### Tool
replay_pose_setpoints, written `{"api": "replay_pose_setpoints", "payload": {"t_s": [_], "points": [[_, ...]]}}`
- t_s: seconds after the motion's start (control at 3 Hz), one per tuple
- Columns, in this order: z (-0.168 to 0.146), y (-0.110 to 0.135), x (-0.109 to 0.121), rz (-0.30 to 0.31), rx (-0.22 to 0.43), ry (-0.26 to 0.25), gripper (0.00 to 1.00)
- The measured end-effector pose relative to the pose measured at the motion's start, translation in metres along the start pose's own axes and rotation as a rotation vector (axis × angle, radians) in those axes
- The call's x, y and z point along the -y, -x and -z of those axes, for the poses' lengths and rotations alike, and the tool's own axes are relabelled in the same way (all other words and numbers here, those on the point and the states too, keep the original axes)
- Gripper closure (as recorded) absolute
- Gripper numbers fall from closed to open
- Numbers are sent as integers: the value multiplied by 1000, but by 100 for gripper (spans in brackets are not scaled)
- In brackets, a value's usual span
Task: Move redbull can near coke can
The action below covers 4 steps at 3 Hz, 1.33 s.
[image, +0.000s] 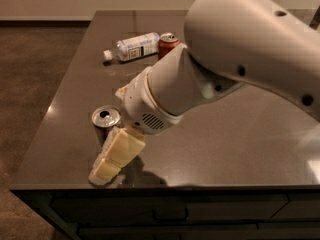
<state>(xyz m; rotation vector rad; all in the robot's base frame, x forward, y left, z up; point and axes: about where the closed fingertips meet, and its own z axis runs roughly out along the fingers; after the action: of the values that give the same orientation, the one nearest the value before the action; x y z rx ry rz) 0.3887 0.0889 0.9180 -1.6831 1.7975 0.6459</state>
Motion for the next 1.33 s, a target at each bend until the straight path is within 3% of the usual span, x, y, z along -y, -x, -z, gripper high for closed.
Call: {"api": "replay_pose_setpoints", "payload": {"t_s": [0.33,0.67,1.33], "points": [[-6,3,0,-3,19,5,0],[-8,6,6,-3,46,2,16],[-4,8,18,-11,89,-14,64]]}}
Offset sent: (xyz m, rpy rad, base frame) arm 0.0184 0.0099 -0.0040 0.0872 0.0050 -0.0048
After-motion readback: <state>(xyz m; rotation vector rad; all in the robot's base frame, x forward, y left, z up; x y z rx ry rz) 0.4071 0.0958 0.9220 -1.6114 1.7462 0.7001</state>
